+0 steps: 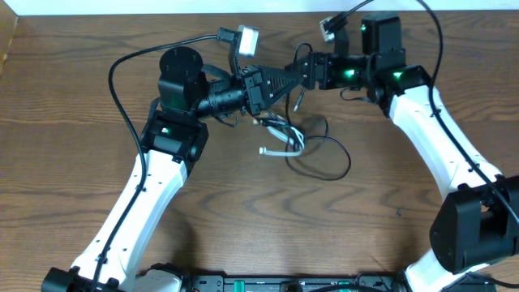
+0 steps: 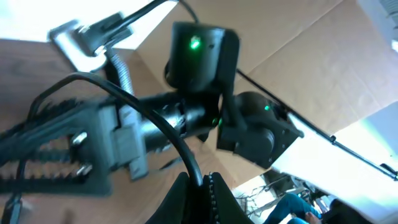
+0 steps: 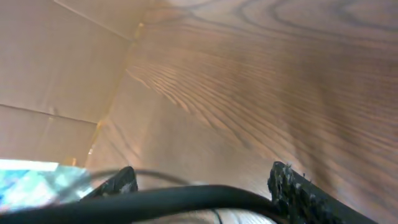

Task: Untangle cables

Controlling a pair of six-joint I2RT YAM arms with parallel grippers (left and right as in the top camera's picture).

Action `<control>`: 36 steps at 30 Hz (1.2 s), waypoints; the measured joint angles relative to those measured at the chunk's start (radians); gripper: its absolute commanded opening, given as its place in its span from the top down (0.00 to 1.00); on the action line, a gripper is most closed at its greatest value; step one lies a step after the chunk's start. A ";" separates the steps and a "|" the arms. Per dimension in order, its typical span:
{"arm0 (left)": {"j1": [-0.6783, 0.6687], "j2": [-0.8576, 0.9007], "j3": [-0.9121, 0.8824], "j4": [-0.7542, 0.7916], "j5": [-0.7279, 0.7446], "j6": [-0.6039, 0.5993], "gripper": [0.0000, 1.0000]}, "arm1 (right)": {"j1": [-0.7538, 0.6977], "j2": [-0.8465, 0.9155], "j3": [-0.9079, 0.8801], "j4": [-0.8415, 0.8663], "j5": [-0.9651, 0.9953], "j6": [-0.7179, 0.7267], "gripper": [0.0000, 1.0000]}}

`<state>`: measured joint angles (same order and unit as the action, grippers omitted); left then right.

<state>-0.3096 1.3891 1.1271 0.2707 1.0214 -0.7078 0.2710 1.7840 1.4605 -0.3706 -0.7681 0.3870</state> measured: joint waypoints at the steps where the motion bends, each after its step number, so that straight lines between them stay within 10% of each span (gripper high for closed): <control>1: 0.000 0.000 0.000 0.017 0.002 -0.005 0.92 | 0.006 0.000 0.000 -0.007 0.014 -0.001 0.35; 17: 0.000 0.000 0.000 0.194 -0.055 -0.060 0.93 | -0.067 0.000 0.000 -0.241 0.152 -0.090 0.32; 36: 0.000 0.000 0.000 0.081 -0.310 -0.142 0.92 | -0.013 -0.129 -0.001 -0.481 -0.033 -0.700 0.29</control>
<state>-0.3099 1.3891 1.1267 0.3515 0.7116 -0.8494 0.2584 1.6547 1.4593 -0.8513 -0.8013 -0.3126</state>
